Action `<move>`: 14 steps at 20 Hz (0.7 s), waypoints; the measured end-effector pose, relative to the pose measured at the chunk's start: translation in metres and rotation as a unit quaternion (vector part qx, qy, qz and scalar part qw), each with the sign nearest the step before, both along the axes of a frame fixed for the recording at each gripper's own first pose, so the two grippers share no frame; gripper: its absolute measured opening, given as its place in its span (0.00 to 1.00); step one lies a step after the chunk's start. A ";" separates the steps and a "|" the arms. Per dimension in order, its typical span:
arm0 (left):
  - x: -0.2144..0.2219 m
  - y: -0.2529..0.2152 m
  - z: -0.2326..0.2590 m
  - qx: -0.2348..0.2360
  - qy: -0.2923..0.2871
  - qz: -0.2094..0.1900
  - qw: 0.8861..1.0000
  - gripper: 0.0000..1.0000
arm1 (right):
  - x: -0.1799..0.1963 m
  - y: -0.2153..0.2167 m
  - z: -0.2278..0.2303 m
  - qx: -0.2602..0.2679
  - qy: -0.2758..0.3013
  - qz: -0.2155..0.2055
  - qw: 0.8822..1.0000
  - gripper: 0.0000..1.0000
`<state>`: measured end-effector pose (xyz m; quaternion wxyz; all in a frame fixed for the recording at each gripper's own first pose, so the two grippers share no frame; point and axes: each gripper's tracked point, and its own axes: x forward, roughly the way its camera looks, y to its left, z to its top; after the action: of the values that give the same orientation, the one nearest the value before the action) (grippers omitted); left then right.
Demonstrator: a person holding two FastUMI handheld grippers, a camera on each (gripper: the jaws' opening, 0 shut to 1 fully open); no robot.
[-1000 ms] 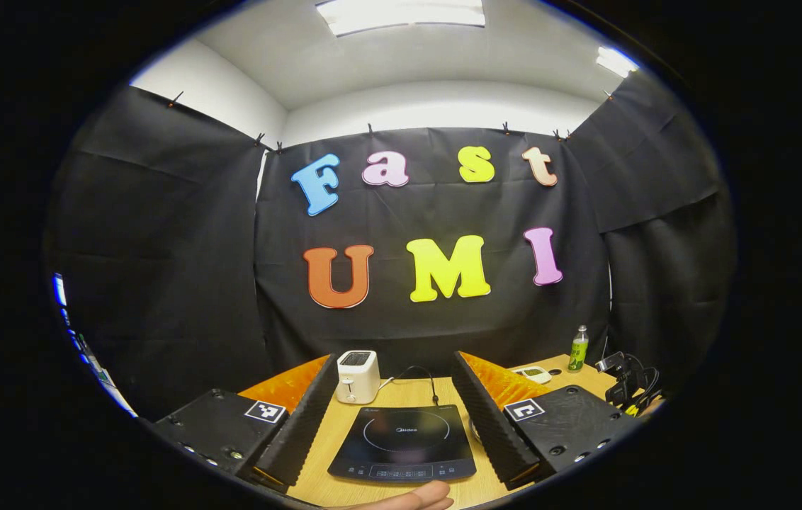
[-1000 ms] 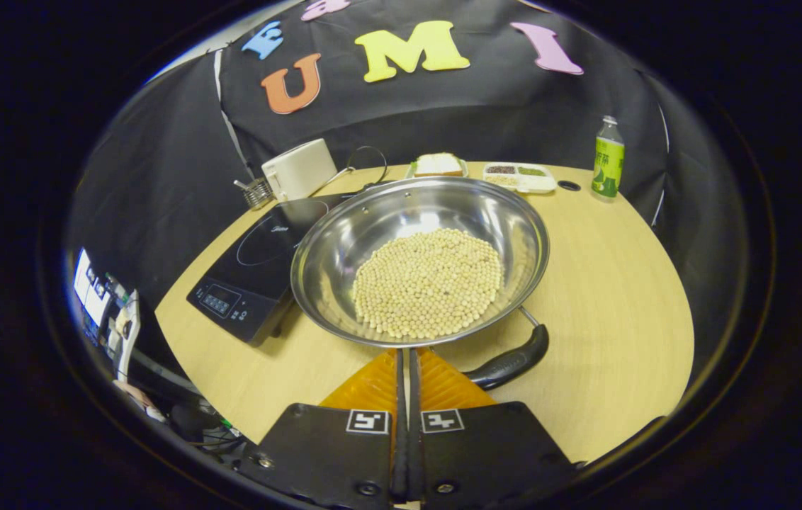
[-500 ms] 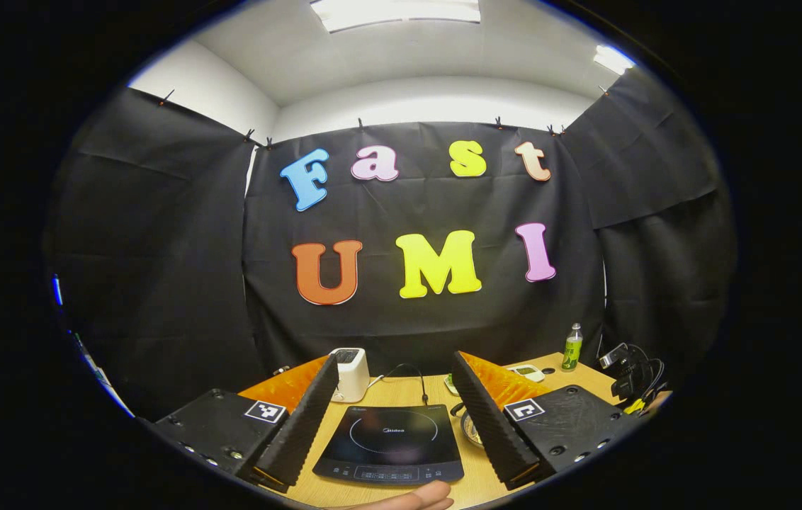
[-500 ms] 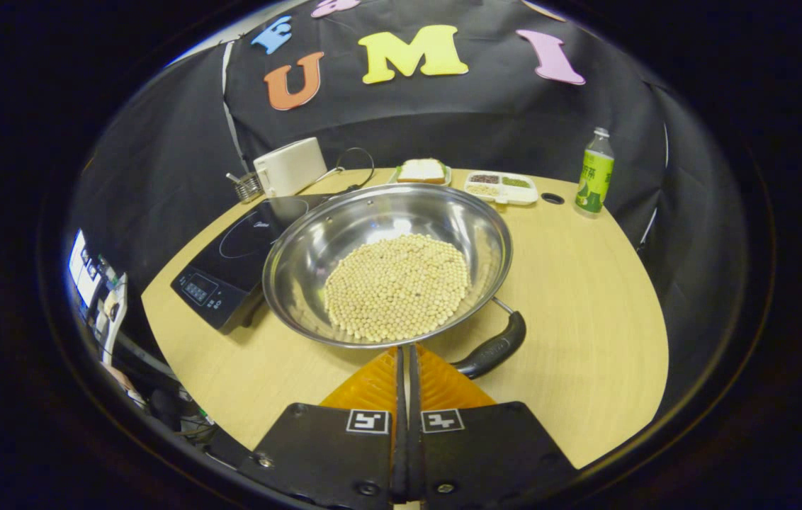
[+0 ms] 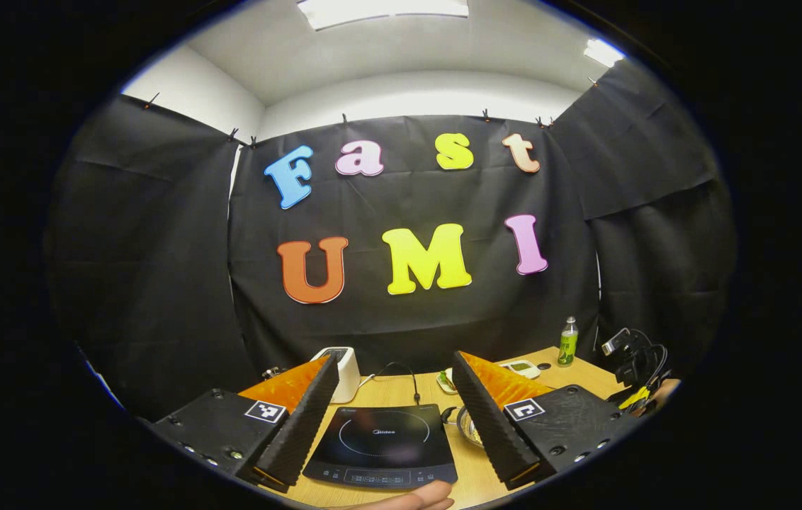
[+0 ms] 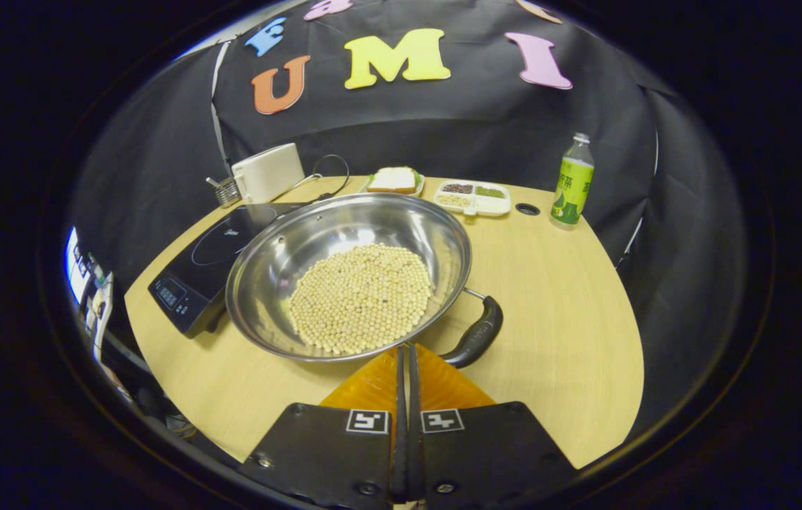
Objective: First push the handle of the pot to place it horizontally, then grasp the pot with both hands and set it on the induction cooktop.
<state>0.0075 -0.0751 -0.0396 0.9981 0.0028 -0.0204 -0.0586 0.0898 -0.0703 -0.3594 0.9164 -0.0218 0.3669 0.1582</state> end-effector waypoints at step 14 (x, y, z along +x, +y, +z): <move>0.029 -0.007 -0.005 -0.008 0.014 -0.004 1.000 0.96 | 0.067 -0.030 0.006 0.007 -0.034 -0.066 0.997 0.04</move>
<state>0.0360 -0.0824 -0.0450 0.9980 -0.0058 -0.0065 -0.0629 0.1571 -0.1006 -0.3534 0.9370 0.0031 0.3350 0.0992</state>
